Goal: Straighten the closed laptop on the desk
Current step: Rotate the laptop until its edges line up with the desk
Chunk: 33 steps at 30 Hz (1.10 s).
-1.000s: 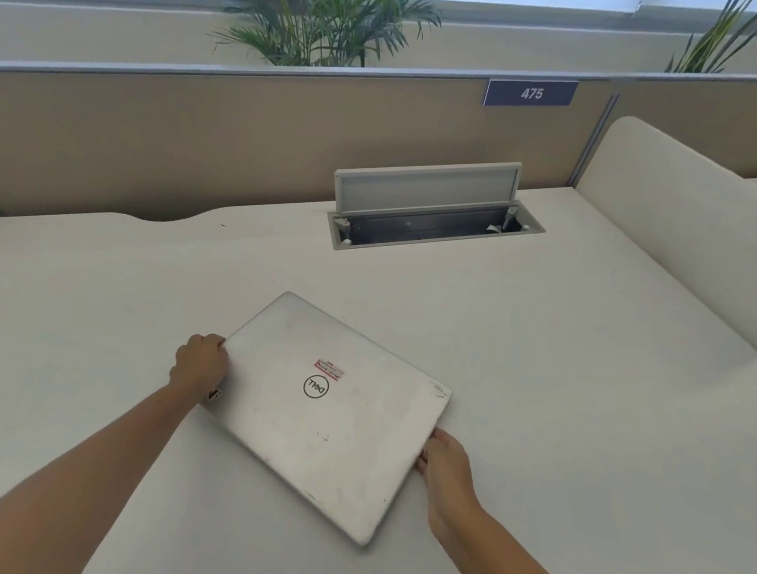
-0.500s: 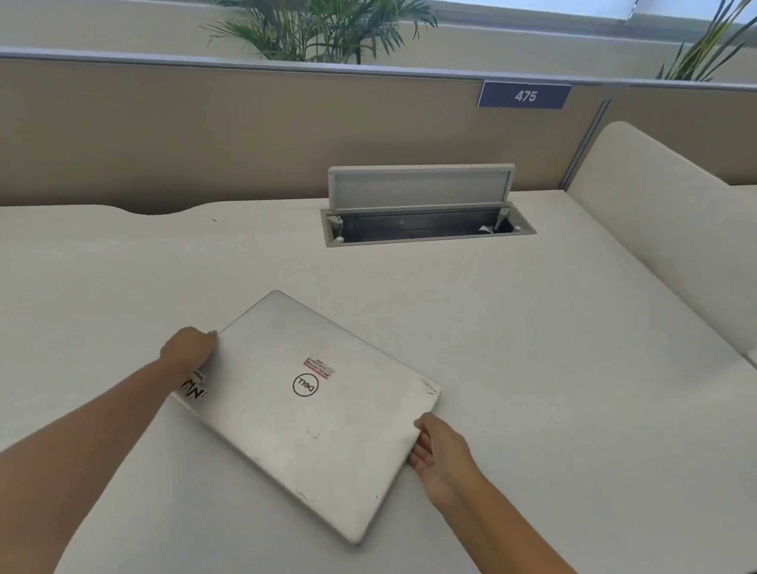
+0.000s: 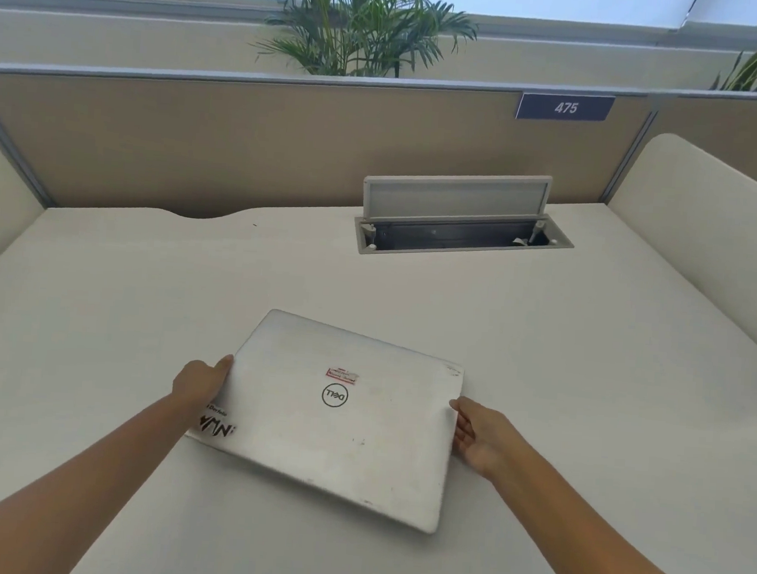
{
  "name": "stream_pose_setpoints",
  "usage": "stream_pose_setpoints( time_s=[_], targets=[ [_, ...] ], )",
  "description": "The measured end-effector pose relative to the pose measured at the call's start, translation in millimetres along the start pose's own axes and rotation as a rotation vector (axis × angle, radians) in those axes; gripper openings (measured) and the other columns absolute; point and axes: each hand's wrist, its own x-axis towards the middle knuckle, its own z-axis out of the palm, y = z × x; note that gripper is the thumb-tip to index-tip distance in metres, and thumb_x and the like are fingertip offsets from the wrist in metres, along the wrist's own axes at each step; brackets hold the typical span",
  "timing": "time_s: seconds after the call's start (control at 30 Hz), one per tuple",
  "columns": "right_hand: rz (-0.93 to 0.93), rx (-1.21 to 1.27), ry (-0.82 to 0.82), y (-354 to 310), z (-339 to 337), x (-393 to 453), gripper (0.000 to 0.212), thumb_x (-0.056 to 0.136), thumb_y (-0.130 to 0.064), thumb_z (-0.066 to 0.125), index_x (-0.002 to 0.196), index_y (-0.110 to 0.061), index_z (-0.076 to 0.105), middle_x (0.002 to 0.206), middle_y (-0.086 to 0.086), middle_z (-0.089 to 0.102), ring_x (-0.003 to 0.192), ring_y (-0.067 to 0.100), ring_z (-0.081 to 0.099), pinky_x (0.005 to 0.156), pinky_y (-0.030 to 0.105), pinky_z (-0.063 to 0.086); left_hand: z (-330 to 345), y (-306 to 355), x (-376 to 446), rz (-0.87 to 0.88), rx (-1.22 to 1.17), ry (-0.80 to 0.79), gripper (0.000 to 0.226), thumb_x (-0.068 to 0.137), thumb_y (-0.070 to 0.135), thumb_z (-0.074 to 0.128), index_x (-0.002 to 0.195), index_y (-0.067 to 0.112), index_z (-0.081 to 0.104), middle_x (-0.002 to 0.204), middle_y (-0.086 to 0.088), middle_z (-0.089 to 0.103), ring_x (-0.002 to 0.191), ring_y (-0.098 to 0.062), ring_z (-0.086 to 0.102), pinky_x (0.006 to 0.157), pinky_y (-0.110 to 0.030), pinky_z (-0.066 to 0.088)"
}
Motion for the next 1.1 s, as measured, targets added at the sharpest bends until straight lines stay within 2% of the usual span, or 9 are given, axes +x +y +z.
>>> stream_pose_setpoints(
  time_s=[0.07, 0.17, 0.27, 0.43, 0.53, 0.63, 0.77, 0.93, 1.1],
  targets=[
    [-0.008, 0.001, 0.016, -6, 3, 6, 0.01, 0.084, -0.005, 0.062, 0.075, -0.004, 0.059, 0.073, 0.008, 0.061, 0.063, 0.018, 0.058, 0.037, 0.02, 0.047, 1, -7, -5, -0.036, -0.066, 0.014, 0.056, 0.092, 0.039, 0.046, 0.101, -0.016, 0.054, 0.102, -0.031, 0.058, 0.102, -0.045, 0.055, 0.09, -0.046, 0.044],
    [-0.036, -0.002, 0.014, -18, 8, 14, 0.012, 0.083, -0.01, 0.066, 0.074, -0.003, 0.06, 0.074, 0.009, 0.062, 0.064, 0.02, 0.059, 0.032, 0.02, 0.045, 5, -16, -13, -0.098, -0.206, 0.024, 0.048, 0.09, 0.038, 0.052, 0.068, -0.005, 0.047, 0.074, -0.018, 0.05, 0.083, -0.036, 0.051, 0.073, -0.043, 0.043],
    [-0.072, -0.056, -0.039, -33, 13, 22, 0.021, 0.081, -0.021, 0.07, 0.083, -0.002, 0.063, 0.08, 0.01, 0.066, 0.07, 0.022, 0.063, 0.041, 0.026, 0.051, 10, -25, -19, -0.144, -0.306, 0.043, 0.05, 0.088, 0.038, 0.055, 0.057, 0.003, 0.038, 0.06, -0.011, 0.042, 0.075, -0.031, 0.047, 0.068, -0.034, 0.035],
    [-0.127, -0.209, -0.072, -59, 26, 38, 0.048, 0.073, -0.039, 0.074, 0.1, -0.001, 0.062, 0.098, 0.013, 0.067, 0.085, 0.027, 0.064, 0.063, 0.037, 0.053, 18, -31, -25, -0.214, -0.502, 0.029, 0.045, 0.087, 0.033, 0.058, 0.058, 0.005, 0.039, 0.06, -0.011, 0.043, 0.058, -0.026, 0.045, 0.065, -0.035, 0.038],
    [-0.137, -0.3, -0.038, -65, 36, 46, 0.065, 0.069, -0.046, 0.075, 0.111, 0.001, 0.059, 0.109, 0.015, 0.063, 0.096, 0.031, 0.06, 0.08, 0.042, 0.051, 22, -30, -29, -0.223, -0.516, 0.067, 0.046, 0.088, 0.032, 0.058, 0.057, 0.004, 0.039, 0.059, -0.011, 0.044, 0.063, -0.028, 0.048, 0.065, -0.035, 0.038],
    [-0.156, -0.389, 0.007, -66, 47, 51, 0.078, 0.066, -0.051, 0.074, 0.119, 0.002, 0.053, 0.117, 0.014, 0.058, 0.099, 0.032, 0.053, 0.083, 0.043, 0.042, 25, -29, -31, -0.23, -0.454, 0.125, 0.049, 0.089, 0.031, 0.055, 0.052, 0.004, 0.037, 0.054, -0.01, 0.041, 0.063, -0.028, 0.045, 0.068, -0.034, 0.035],
    [-0.195, -0.426, 0.02, -72, 61, 56, 0.086, 0.067, -0.051, 0.074, 0.129, 0.002, 0.043, 0.135, 0.016, 0.047, 0.123, 0.037, 0.042, 0.101, 0.057, 0.03, 28, -26, -31, -0.238, -0.461, 0.158, 0.047, 0.089, 0.032, 0.054, 0.054, 0.004, 0.041, 0.057, -0.01, 0.043, 0.076, -0.031, 0.05, 0.071, -0.035, 0.037],
    [-0.234, -0.456, 0.032, -76, 69, 65, 0.086, 0.069, -0.047, 0.074, 0.13, 0.004, 0.042, 0.139, 0.018, 0.042, 0.128, 0.041, 0.036, 0.104, 0.06, 0.026, 30, -17, -30, -0.161, -0.412, 0.18, 0.046, 0.089, 0.028, 0.055, 0.047, 0.012, 0.045, 0.054, -0.006, 0.046, 0.073, -0.03, 0.05, 0.069, -0.031, 0.037],
    [-0.274, -0.464, 0.069, -80, 70, 77, 0.071, 0.071, -0.044, 0.074, 0.121, 0.002, 0.052, 0.131, 0.02, 0.051, 0.121, 0.04, 0.044, 0.101, 0.053, 0.034, 34, -15, -26, -0.105, -0.414, 0.139, 0.034, 0.087, 0.028, 0.059, 0.059, 0.008, 0.054, 0.057, -0.007, 0.05, 0.07, -0.029, 0.049, 0.07, -0.031, 0.038]
  ],
)
